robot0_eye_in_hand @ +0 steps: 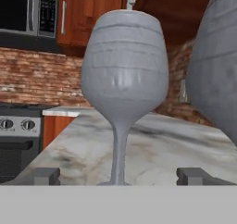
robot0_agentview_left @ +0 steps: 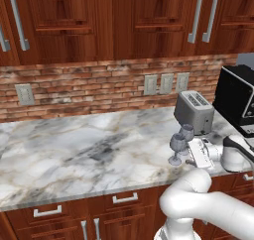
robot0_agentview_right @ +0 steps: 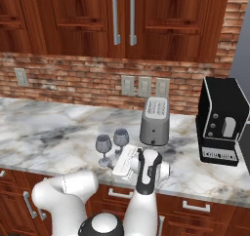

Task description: Retrieve the wine glasses from the counter and place one next to each plate.

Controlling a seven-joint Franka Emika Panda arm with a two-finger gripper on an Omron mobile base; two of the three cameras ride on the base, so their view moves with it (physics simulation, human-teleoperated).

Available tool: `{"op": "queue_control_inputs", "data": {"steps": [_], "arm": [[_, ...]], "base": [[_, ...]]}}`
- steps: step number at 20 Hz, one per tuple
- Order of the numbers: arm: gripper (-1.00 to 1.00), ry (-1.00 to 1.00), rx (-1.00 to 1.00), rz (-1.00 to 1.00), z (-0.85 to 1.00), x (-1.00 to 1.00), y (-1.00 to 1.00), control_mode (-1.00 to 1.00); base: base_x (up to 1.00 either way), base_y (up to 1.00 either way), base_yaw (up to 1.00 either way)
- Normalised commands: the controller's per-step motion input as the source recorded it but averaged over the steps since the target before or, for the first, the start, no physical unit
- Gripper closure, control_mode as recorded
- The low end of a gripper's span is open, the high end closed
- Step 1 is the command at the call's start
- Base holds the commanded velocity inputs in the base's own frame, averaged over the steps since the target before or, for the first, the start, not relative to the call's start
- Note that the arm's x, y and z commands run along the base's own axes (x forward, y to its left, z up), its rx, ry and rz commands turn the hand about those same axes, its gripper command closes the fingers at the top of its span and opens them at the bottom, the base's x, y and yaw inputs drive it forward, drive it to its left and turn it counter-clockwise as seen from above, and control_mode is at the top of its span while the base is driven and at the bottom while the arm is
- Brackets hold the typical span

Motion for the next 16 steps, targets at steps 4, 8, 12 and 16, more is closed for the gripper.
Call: {"op": "queue_control_inputs", "data": {"steps": [4, 8, 12, 16], "arm": [[-1.0, 0.07, 0.0, 0.0, 0.0, 0.0, 0.18, -1.0], [-1.0, 0.08, 0.0, 0.0, 0.0, 0.0, 0.13, -1.0], [-1.0, 0.06, 0.0, 0.0, 0.0, 0.0, 0.08, -1.0], [-1.0, 0.0, 0.08, 0.0, 0.0, -0.29, -0.28, -1.0]], "base": [[0.0, 0.0, 0.0], [0.0, 0.0, 0.0], [0.0, 0.0, 0.0], [0.0, 0.0, 0.0]]}}
